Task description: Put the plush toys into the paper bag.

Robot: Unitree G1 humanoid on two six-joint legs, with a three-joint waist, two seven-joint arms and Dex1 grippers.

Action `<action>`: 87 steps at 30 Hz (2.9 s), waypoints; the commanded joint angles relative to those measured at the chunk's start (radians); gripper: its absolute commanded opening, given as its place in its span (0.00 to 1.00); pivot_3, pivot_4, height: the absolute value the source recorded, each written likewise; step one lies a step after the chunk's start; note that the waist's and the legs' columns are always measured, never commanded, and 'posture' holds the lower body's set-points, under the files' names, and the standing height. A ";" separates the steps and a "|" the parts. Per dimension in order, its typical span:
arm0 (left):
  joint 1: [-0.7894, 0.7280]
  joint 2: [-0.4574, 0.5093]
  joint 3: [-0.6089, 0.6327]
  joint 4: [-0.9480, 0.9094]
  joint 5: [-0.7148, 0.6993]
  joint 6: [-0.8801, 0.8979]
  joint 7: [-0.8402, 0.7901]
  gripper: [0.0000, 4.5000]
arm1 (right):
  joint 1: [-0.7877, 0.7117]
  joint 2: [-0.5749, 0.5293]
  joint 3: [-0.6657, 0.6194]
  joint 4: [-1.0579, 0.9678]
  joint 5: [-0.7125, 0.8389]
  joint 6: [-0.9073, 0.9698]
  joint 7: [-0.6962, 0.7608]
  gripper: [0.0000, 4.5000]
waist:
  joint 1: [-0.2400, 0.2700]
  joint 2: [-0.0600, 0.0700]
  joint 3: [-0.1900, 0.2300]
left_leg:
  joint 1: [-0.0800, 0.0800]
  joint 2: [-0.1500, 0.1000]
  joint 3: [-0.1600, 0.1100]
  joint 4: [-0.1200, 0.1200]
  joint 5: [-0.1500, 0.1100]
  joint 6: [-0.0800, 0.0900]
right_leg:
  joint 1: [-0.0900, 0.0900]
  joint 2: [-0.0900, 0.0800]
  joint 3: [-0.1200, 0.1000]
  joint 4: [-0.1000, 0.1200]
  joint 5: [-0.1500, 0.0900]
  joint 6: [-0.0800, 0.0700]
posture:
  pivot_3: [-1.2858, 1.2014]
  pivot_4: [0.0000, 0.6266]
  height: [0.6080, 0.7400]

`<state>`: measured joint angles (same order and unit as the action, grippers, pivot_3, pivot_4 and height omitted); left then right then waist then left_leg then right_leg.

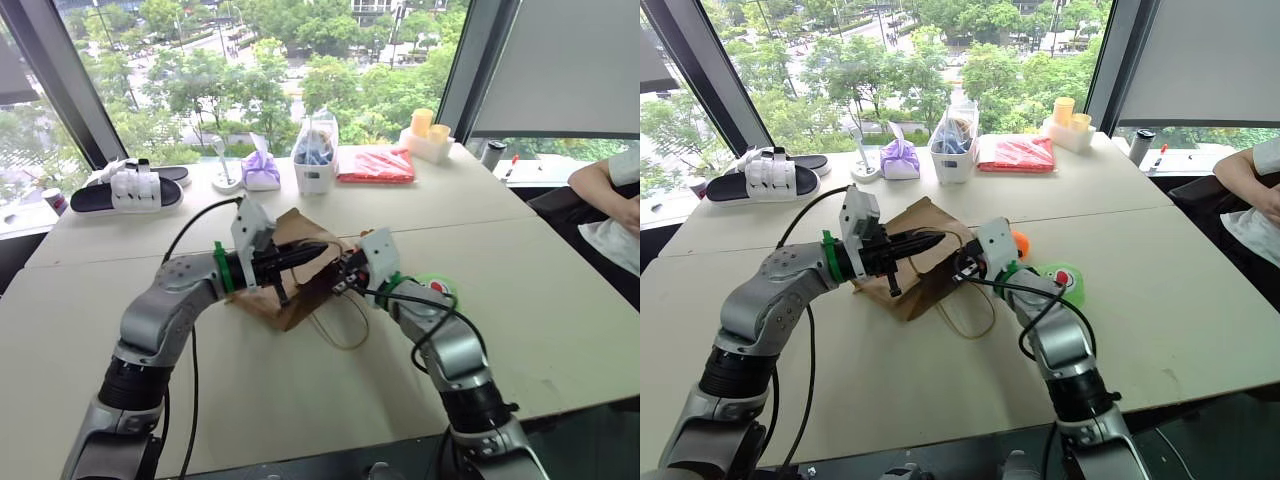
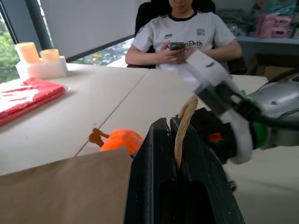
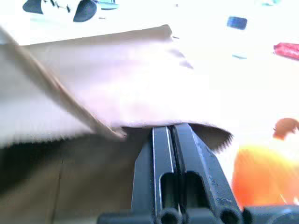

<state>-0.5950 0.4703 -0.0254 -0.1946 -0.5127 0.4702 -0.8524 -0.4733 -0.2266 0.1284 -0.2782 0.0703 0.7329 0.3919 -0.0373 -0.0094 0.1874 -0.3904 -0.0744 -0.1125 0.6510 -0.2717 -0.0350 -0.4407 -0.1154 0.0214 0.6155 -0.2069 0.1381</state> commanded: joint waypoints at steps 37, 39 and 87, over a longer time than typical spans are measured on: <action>0.026 -0.046 0.024 -0.057 0.019 -0.043 0.099 0.00 | 0.174 -0.270 -0.225 -0.037 0.092 0.125 -0.009 0.01 | 0.025 -0.001 0.000 | 0.003 0.000 0.004 0.003 -0.001 0.002 | 0.007 0.000 -0.001 -0.002 0.000 0.000 | 0.52 0.24 1.00; 0.020 -0.045 0.030 -0.052 0.014 -0.039 0.104 0.00 | 0.150 -0.261 -0.238 -0.084 0.148 0.144 0.030 0.01 | 0.025 -0.001 0.000 | 0.003 0.000 0.004 0.003 -0.001 0.002 | 0.007 0.000 -0.001 -0.002 0.000 0.000 | 0.52 0.24 1.00; -0.023 -0.076 0.080 -0.100 -0.108 0.078 0.222 0.00 | -0.194 0.213 0.132 0.507 0.040 -0.545 0.165 0.99 | 0.002 -0.001 -0.001 | 0.003 0.000 -0.001 0.000 0.003 -0.005 | 0.004 0.001 -0.001 -0.001 0.001 -0.001 | 0.52 0.24 1.00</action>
<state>-0.6047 0.3840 0.0282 -0.2764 -0.6193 0.5622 -0.6285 -0.6705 -0.0006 0.2733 0.3453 0.0901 0.1527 0.5409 -0.0353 -0.0108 0.1868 -0.3873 -0.0740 -0.1140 0.6509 -0.2687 -0.0400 -0.4368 -0.1147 0.0200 0.6146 -0.2064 0.1373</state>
